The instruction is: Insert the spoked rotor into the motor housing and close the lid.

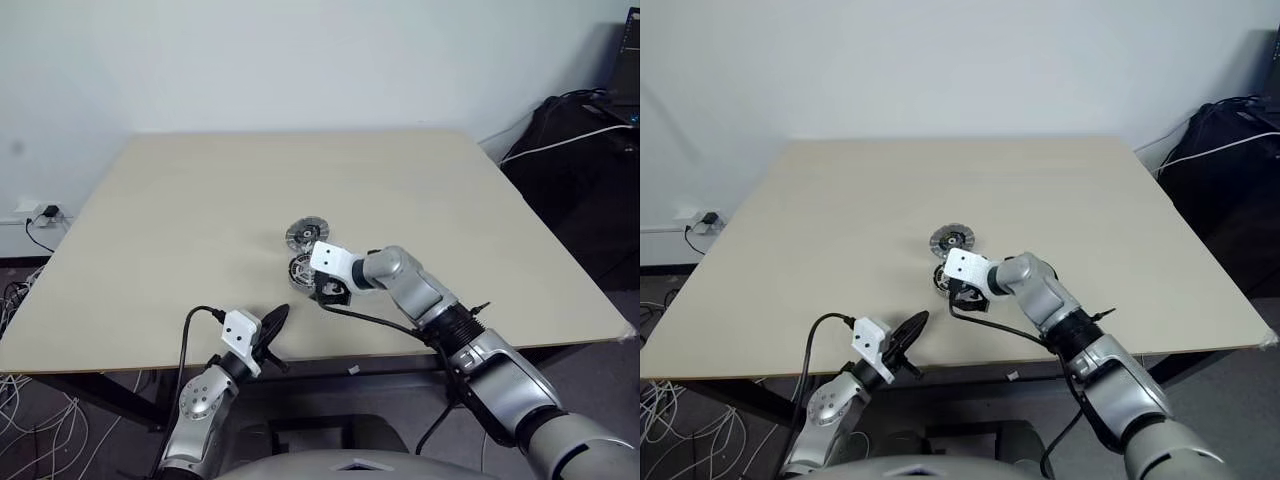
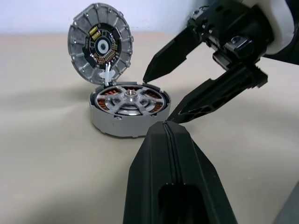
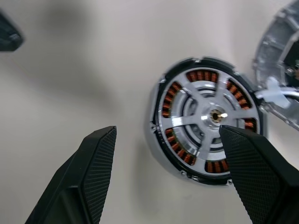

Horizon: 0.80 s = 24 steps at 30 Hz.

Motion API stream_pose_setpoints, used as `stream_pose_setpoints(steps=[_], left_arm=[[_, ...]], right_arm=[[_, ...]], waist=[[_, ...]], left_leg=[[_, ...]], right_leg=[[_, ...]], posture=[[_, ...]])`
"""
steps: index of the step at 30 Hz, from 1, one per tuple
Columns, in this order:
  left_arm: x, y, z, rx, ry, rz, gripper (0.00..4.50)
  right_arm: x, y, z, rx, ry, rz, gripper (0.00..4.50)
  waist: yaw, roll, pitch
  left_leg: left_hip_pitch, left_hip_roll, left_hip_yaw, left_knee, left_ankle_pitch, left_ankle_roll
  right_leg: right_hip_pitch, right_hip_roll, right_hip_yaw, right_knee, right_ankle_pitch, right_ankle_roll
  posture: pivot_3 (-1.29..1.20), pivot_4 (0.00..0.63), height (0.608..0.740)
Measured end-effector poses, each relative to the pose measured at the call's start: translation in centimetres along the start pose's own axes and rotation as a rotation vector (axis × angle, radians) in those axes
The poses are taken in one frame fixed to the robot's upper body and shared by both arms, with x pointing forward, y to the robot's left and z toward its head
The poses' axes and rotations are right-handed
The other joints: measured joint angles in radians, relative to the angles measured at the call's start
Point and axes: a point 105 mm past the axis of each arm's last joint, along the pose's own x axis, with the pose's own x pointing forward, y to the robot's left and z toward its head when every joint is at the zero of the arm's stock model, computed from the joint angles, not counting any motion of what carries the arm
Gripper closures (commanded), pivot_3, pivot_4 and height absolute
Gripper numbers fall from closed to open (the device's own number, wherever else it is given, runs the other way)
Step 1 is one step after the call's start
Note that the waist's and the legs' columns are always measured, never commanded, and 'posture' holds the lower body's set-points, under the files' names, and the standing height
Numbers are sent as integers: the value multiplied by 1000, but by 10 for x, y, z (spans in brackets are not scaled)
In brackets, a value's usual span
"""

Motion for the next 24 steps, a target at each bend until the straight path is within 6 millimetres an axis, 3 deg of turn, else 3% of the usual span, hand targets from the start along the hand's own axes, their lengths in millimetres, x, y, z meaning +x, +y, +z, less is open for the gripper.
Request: stream_pose_setpoints(steps=[13,24], left_arm=[[1,-1,4,-12,3,11,4500],[2,-3,8,-20,-8,19,4500]], right_arm=[[13,9,-9,-46,72,69,721],[18,6,-6,-60,72,75,721]], waist=[[2,0,0],[-5,0,0]], left_leg=[[0,0,0,0,0,0],[2,0,0,0,1,-2]], right_leg=[[0,0,0,0,0,0],[1,0,0,2,0,0]], posture=[[0,0,740],[0,0,740]])
